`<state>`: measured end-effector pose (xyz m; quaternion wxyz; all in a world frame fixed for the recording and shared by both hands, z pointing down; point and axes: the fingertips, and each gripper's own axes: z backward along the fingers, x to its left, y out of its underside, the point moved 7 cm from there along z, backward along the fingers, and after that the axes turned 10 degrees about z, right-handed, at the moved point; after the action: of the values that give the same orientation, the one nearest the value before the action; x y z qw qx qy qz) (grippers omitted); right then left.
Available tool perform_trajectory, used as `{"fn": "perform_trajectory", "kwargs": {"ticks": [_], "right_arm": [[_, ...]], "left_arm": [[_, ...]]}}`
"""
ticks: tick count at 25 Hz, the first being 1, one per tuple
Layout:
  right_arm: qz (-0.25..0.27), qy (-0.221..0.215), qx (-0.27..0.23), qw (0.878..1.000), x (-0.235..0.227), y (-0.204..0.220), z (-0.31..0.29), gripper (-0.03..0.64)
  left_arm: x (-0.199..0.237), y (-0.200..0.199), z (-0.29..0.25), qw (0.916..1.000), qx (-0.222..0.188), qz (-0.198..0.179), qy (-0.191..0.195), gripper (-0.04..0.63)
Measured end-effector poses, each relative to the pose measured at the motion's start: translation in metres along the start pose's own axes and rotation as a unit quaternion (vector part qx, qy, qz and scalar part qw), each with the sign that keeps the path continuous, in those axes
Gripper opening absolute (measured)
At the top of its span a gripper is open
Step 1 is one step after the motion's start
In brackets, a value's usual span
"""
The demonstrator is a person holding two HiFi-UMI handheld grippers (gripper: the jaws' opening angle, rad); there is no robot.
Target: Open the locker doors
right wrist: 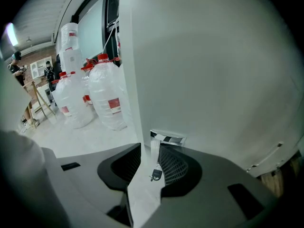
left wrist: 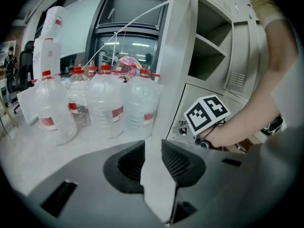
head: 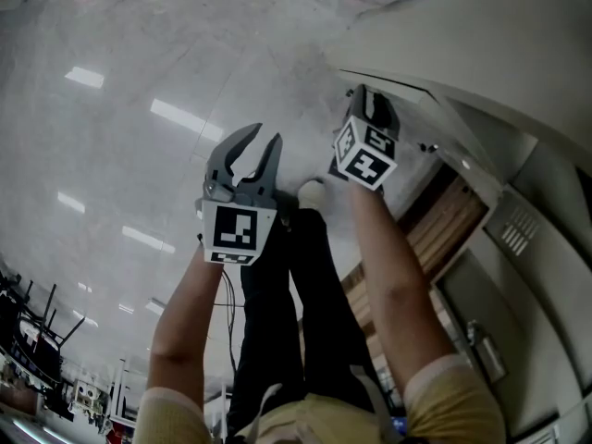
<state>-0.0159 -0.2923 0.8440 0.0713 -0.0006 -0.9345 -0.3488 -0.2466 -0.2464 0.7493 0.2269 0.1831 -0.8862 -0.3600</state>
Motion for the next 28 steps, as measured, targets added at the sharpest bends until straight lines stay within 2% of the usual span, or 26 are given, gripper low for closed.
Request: {"fn": "perform_trajectory", "kwargs": {"ticks": [9, 19, 28], "right_arm": [[0.01, -0.011, 0.028, 1.0, 0.008, 0.031, 0.033, 0.104], [0.004, -0.017, 0.05, 0.999, 0.012, 0.063, 0.064, 0.104], [0.027, -0.024, 0.074, 0.997, 0.011, 0.094, 0.099, 0.104]], "left_arm": [[-0.008, -0.003, 0.013, 1.0, 0.0, -0.002, 0.002, 0.107], [-0.022, 0.017, 0.037, 0.9999, 0.011, -0.003, 0.003, 0.107], [-0.032, 0.026, 0.056, 0.9998, 0.018, 0.007, 0.0, 0.107]]}}
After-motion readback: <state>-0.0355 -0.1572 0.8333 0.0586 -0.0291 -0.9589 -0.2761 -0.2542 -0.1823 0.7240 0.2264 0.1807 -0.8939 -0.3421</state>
